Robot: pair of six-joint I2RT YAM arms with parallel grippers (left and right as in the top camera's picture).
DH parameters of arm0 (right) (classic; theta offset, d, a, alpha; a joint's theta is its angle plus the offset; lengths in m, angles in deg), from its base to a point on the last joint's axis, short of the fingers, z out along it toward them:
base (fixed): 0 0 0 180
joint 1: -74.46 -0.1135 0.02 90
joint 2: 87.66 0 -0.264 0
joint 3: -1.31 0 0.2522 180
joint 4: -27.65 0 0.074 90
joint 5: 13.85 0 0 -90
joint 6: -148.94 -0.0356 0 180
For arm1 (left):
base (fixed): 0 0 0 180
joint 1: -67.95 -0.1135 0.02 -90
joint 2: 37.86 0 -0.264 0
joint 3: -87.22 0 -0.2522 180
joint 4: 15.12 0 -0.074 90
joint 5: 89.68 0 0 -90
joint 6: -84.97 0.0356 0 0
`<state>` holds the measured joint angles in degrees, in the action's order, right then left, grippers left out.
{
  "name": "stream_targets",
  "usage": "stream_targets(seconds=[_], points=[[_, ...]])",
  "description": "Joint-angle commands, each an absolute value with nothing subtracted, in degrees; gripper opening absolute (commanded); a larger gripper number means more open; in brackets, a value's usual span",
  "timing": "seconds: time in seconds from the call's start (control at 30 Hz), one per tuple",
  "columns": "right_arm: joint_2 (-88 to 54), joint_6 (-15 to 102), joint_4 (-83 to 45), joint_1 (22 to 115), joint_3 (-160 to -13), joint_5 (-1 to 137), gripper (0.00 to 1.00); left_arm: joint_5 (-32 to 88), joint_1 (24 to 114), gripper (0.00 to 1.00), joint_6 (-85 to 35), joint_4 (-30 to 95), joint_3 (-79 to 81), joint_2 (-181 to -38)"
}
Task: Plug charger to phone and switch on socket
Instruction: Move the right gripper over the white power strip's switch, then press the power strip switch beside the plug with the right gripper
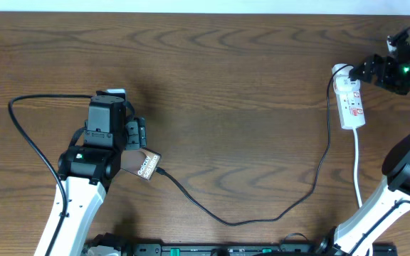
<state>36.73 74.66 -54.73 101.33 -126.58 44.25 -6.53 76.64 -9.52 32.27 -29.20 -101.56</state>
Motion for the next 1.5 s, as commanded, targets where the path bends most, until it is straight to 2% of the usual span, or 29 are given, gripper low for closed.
stream_targets(seconds=[0.0, 0.7, 1.03, 1.47], points=[[38.8, 75.7, -53.2, 100.8, -126.3, 43.7, 0.99, -7.7, 76.5, 0.82, -10.0, 32.2, -27.7, -101.8], [51.6, 77.2, -52.5, 98.4, -126.3, 42.8, 0.99, -7.7, 76.5, 0.82, -10.0, 32.3, -27.7, -101.8], [50.8, 74.6, -52.5, 97.5, -126.9, 49.7, 0.99, -7.7, 76.5, 0.82, -10.0, 32.3, -27.7, -101.8], [42.0, 74.3, -51.8, 97.8, -127.4, 49.7, 0.99, -7.7, 76.5, 0.82, -10.0, 32.5, -27.7, -101.8]])
